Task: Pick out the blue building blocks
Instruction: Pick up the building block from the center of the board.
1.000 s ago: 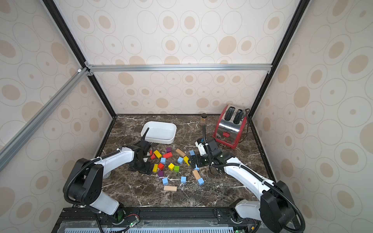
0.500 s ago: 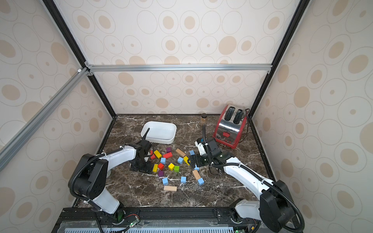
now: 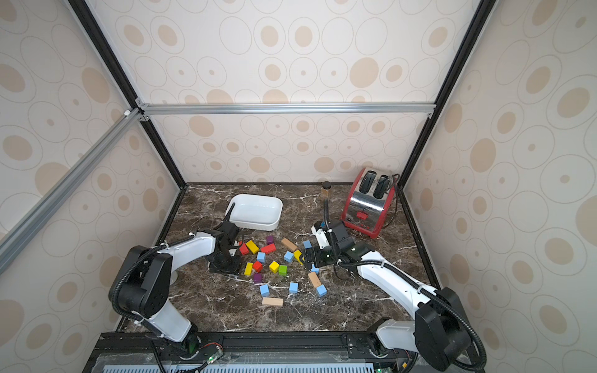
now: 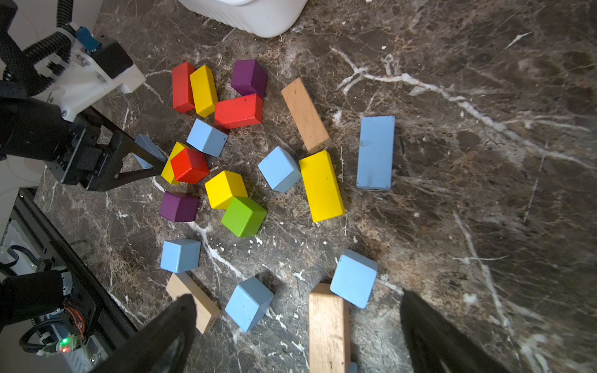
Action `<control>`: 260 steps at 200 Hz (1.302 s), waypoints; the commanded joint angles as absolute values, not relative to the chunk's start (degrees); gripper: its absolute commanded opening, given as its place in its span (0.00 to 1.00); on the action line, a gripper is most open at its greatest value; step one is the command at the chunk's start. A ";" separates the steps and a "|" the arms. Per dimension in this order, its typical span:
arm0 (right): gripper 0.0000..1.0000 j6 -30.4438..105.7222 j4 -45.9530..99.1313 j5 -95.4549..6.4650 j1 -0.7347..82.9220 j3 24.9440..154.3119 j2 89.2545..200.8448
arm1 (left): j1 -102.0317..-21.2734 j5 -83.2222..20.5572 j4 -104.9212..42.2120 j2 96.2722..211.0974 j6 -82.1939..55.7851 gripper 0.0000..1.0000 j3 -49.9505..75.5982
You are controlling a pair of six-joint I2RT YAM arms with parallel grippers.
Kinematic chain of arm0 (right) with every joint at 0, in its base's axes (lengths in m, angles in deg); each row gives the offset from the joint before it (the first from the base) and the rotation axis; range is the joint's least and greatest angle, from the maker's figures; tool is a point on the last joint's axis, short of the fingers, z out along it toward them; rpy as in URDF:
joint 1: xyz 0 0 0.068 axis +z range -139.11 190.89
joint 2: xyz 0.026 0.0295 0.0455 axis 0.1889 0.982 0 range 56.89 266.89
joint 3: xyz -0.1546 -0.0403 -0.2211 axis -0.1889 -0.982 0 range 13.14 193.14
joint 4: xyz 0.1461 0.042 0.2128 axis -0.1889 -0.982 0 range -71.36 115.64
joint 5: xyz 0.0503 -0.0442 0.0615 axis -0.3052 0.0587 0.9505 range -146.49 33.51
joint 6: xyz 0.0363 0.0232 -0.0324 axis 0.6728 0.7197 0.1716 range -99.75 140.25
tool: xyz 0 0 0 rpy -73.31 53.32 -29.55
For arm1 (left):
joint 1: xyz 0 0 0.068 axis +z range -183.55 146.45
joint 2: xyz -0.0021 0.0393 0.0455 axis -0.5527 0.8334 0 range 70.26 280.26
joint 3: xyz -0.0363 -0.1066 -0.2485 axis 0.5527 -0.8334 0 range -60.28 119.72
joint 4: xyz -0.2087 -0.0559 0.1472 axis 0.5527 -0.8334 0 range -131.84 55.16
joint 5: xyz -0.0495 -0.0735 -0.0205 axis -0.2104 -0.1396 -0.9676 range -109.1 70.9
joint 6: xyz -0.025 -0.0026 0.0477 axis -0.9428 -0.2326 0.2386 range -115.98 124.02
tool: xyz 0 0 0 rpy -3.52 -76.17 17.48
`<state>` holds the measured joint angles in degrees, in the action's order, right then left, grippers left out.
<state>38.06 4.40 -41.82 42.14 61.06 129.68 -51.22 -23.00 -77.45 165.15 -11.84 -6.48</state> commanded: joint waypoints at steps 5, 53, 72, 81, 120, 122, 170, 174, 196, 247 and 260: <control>1.00 38.62 4.88 -40.70 42.72 60.42 130.00 | -50.81 -23.76 -78.21 165.92 -11.73 0.69 -5.96; 1.00 38.64 5.68 -40.06 42.79 60.15 130.01 | -50.76 -23.37 -79.11 165.15 -12.44 0.70 -6.40; 1.00 38.46 5.95 -39.86 42.79 60.27 130.32 | -50.82 -23.41 -79.09 164.97 -12.94 0.72 -6.58; 1.00 38.45 5.95 -39.79 42.77 60.38 130.49 | -50.83 -23.45 -78.97 164.98 -13.16 0.70 -6.57; 1.00 37.95 6.21 -39.53 42.86 60.44 130.71 | -50.80 -23.68 -78.85 165.00 -13.56 0.61 -6.51; 1.00 37.93 6.24 -39.49 42.88 60.49 130.71 | -50.85 -23.63 -78.84 164.96 -13.56 0.60 -6.50; 1.00 37.68 6.57 -39.53 43.00 60.36 130.56 | -50.87 -22.92 -79.11 163.56 -14.16 0.55 -6.58; 1.00 37.67 6.57 -39.40 42.99 60.50 130.62 | -50.82 -22.89 -79.11 163.45 -14.24 0.54 -6.66; 1.00 37.46 6.65 -39.07 43.06 60.90 130.71 | -50.77 -22.62 -79.35 162.55 -14.44 0.52 -6.51; 1.00 37.14 8.21 -37.94 43.14 62.10 130.55 | -50.53 -21.57 -81.30 159.36 -14.80 0.42 -3.72; 1.00 36.82 8.42 -37.49 43.07 63.22 130.86 | -50.52 -21.13 -81.79 158.53 -14.84 0.39 -2.47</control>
